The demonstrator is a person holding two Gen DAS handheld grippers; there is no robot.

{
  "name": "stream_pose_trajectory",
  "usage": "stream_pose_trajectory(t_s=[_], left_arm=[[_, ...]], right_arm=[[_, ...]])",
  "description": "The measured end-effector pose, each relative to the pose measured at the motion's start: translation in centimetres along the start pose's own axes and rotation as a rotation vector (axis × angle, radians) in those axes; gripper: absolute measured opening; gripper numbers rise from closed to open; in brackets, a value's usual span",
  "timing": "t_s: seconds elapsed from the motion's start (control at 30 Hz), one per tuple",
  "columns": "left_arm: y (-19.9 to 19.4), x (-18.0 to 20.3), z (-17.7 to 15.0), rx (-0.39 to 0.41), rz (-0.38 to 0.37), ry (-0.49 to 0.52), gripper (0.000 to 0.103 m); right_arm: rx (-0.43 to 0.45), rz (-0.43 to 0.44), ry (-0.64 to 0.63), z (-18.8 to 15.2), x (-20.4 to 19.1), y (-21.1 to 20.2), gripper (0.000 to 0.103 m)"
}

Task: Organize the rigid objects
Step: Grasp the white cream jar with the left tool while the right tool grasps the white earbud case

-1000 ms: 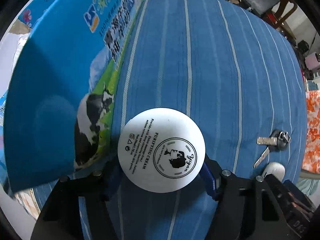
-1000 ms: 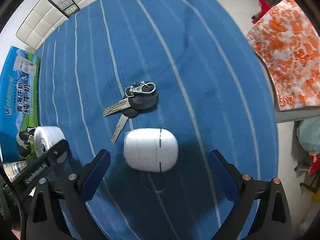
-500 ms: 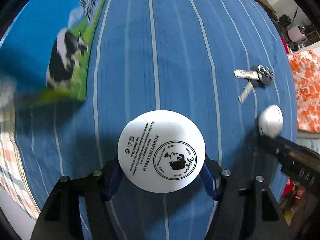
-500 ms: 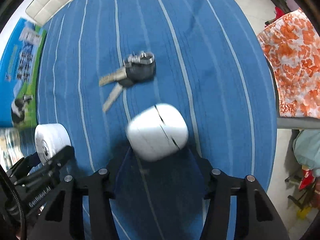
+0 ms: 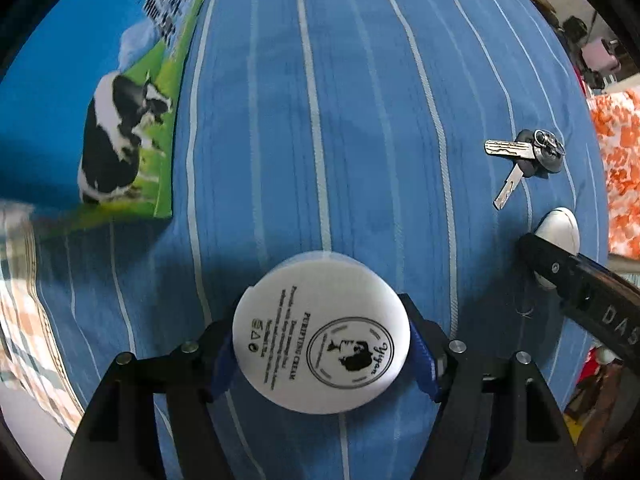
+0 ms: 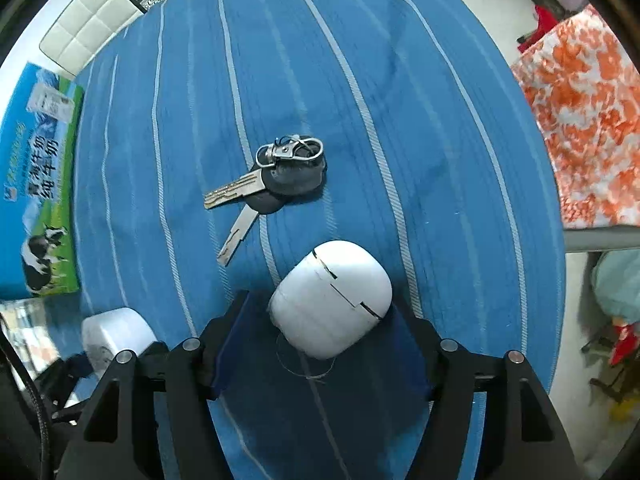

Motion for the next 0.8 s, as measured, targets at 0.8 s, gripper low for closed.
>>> stream_pose_trajectory(t_s=[0.8], left_arm=[[-3.3,0.7,0.5,0.060,-0.027,0.045,0.067]], right_arm=[[-0.004,0.142,0.143,-3.8,-0.5,-2.9,0.044]])
Point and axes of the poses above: each gripper's, at about its wrist camera, not at the fingertips, and y roughly the way its jaws point, x to its right, z to its top, the point moved 9 cm from there along y, roughly the way its jaws point, and after that the axes turned 14 degrees about x, right-handed, at the moved point
